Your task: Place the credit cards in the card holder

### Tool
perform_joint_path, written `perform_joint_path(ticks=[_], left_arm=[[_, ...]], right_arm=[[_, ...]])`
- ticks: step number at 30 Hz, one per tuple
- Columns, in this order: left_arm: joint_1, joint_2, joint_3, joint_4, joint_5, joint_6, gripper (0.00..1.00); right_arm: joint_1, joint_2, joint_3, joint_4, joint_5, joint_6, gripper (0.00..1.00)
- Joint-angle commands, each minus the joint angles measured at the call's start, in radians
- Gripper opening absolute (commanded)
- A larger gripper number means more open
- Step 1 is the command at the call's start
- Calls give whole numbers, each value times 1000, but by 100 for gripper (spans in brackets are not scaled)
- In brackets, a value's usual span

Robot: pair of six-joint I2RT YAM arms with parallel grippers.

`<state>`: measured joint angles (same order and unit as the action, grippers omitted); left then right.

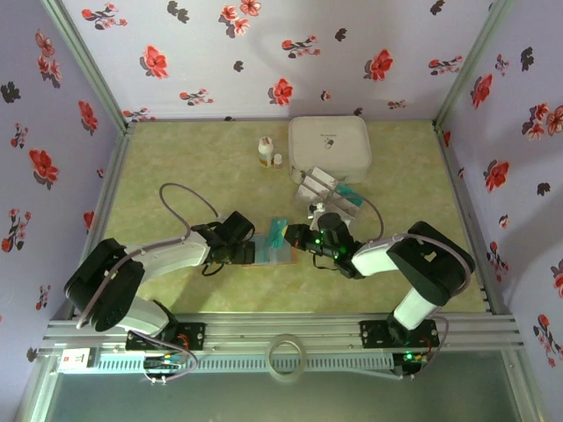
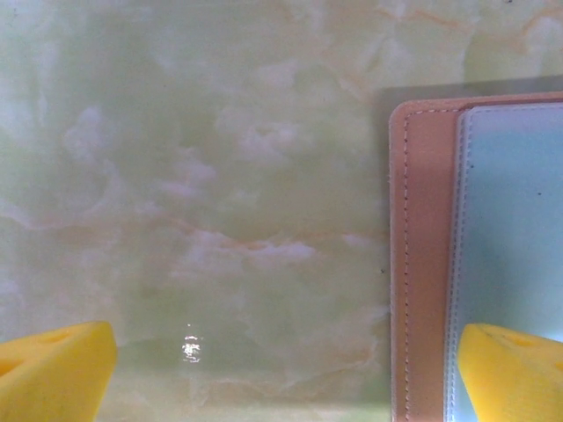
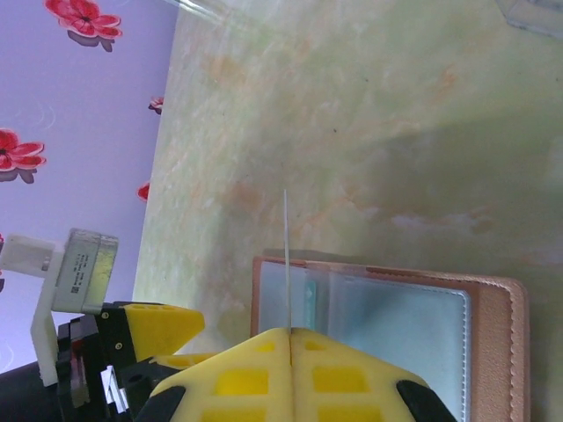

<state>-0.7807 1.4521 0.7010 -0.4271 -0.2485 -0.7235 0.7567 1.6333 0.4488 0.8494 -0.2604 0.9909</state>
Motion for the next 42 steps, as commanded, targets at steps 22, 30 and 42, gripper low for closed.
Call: perform_joint_path(ticks=[22,30,42], left_arm=[[-6,2,-30,-22,-30,-17,100],[-6,0,-30,-21,-32,-17,100],[-6,1,-30,-19,-31,-17,100]], right_arm=[[16,158,-38,214,-42,45,0],[21,183,-59,258,-48,57,0],[36,212,-67,268,-82,57,0]])
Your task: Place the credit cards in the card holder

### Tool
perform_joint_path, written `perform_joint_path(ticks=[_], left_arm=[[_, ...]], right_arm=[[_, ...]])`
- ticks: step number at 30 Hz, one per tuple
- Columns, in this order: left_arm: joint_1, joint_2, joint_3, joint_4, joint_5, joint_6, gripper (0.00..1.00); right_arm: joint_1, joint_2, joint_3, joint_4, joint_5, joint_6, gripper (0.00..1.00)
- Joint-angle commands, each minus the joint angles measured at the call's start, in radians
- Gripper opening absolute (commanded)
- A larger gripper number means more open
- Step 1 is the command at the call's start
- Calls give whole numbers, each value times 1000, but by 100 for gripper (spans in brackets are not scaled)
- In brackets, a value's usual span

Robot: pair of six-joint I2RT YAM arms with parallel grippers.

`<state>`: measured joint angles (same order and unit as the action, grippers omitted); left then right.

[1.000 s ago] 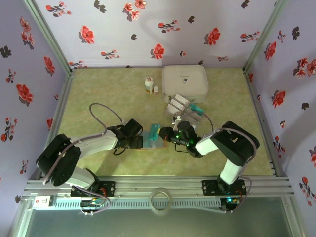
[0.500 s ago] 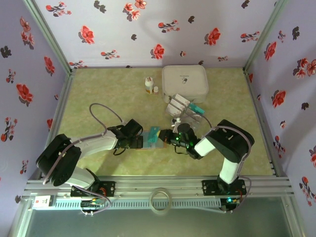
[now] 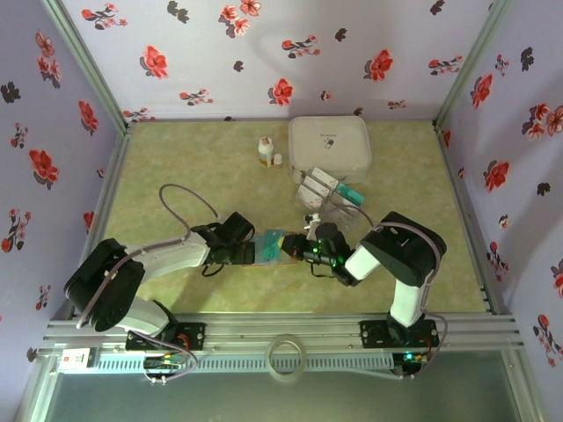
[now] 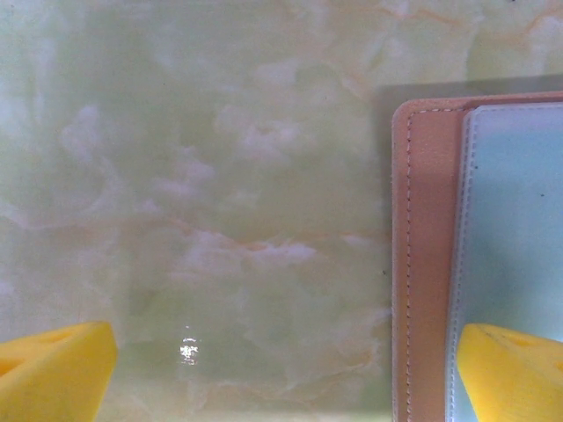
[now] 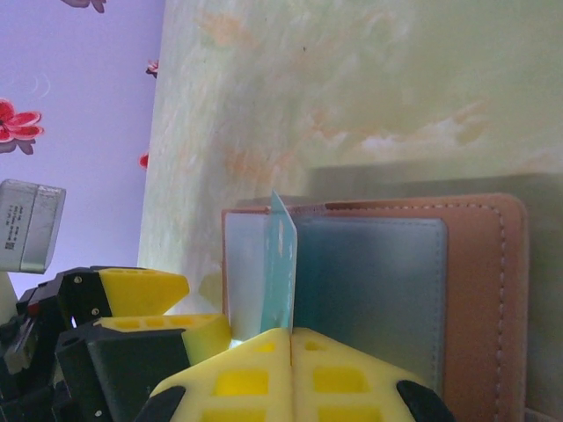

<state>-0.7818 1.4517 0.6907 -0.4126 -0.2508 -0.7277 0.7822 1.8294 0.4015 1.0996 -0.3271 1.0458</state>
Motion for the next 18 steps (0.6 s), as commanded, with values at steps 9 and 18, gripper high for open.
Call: perform_joint_path(ticks=[9,18], left_arm=[[-6,0,-21,-32,-29,-13,100],[-6,0,-23,-30,-29,-14,100]], right_arm=[[14,24,-40,16,-27,0,0],[12,49,-14,-12,-61,-5,0]])
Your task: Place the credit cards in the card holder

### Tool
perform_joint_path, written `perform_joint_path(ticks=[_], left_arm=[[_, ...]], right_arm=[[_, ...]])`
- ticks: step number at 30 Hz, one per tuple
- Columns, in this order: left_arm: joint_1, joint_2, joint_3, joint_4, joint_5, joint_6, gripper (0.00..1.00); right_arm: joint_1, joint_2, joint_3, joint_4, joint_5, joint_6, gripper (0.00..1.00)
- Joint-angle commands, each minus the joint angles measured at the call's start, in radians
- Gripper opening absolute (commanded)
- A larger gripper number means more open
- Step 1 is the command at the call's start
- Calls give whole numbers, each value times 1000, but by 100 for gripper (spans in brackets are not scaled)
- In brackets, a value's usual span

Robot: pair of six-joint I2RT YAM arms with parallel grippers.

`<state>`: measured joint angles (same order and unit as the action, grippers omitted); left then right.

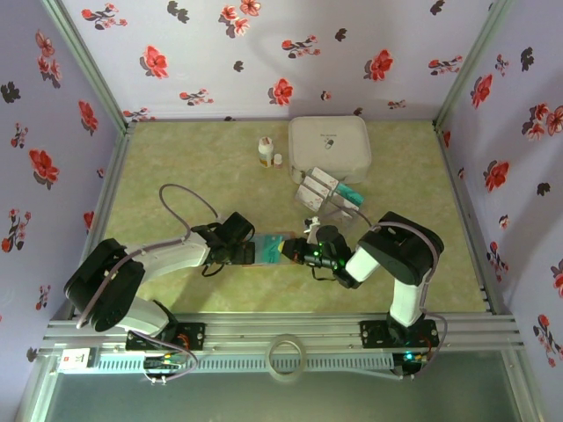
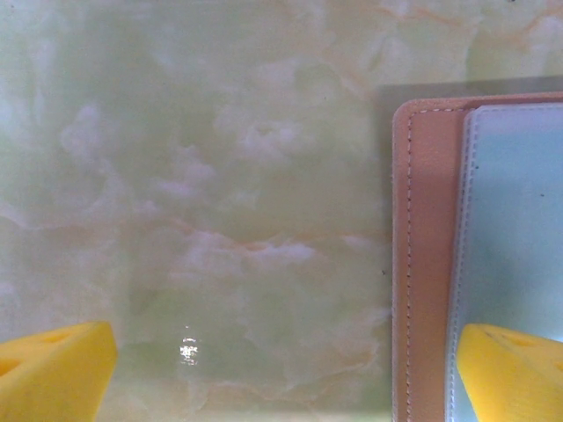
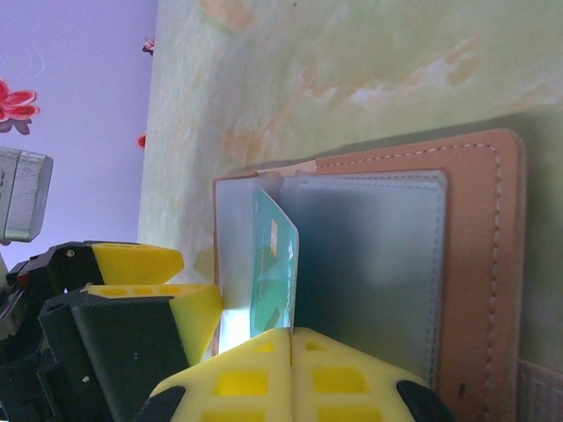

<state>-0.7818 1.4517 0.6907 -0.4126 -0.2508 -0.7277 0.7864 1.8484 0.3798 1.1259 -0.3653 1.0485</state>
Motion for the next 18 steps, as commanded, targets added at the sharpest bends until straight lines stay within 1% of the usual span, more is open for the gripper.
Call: perform_joint_path(ticks=[1,18], left_arm=[[-6,-1,-22,-30,-30,-14,100],[-8,-4,-20,-23,-28,-14,100]], right_arm=[[9,32,13,-44,-28,-9,0],[9,52,98,-221,-77,-48,0]])
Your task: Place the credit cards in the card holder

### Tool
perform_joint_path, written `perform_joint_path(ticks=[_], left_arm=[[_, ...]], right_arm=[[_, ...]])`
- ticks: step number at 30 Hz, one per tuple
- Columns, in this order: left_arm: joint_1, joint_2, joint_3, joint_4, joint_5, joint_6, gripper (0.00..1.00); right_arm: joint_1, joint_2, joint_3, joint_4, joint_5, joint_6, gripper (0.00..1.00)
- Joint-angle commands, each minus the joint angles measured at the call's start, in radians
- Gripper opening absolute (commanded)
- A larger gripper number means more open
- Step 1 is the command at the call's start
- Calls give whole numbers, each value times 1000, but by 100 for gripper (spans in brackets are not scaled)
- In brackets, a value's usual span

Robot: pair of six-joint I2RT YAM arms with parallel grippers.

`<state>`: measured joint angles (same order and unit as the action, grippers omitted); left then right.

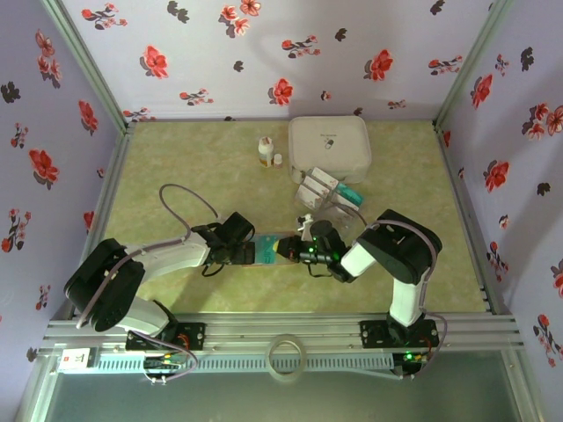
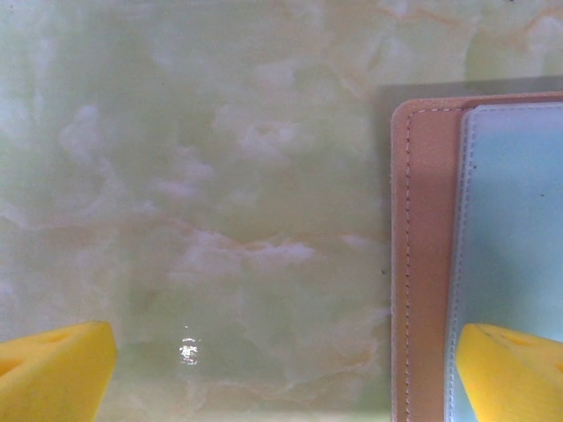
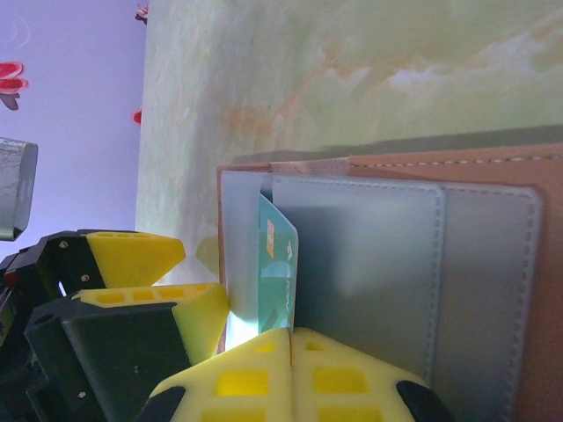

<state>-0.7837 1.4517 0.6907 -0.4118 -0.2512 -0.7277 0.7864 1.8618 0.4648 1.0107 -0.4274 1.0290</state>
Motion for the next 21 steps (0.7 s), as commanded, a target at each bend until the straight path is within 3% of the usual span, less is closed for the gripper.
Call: perform_joint_path(ticks=[1,5,10,15,21], left_arm=[[-7,-4,-20,-24,-27,-14,100],[-8,-4,-17,-25,-27,-13,100],[-7,-13,-15,-26,-26,-21,100],[5,-48,5,-52,-26,-24,100],[57,-104,20,-94,-23,-15,100]], right_arm=[[9,41,19,-115,-16,-30,0],[9,44,46,-168,-24,-39,2],[10,-7,66,-272,-24,-70,26],[9,-129,143,-532,8,-164,45],[8,-216,281,-827,57,-288,53]])
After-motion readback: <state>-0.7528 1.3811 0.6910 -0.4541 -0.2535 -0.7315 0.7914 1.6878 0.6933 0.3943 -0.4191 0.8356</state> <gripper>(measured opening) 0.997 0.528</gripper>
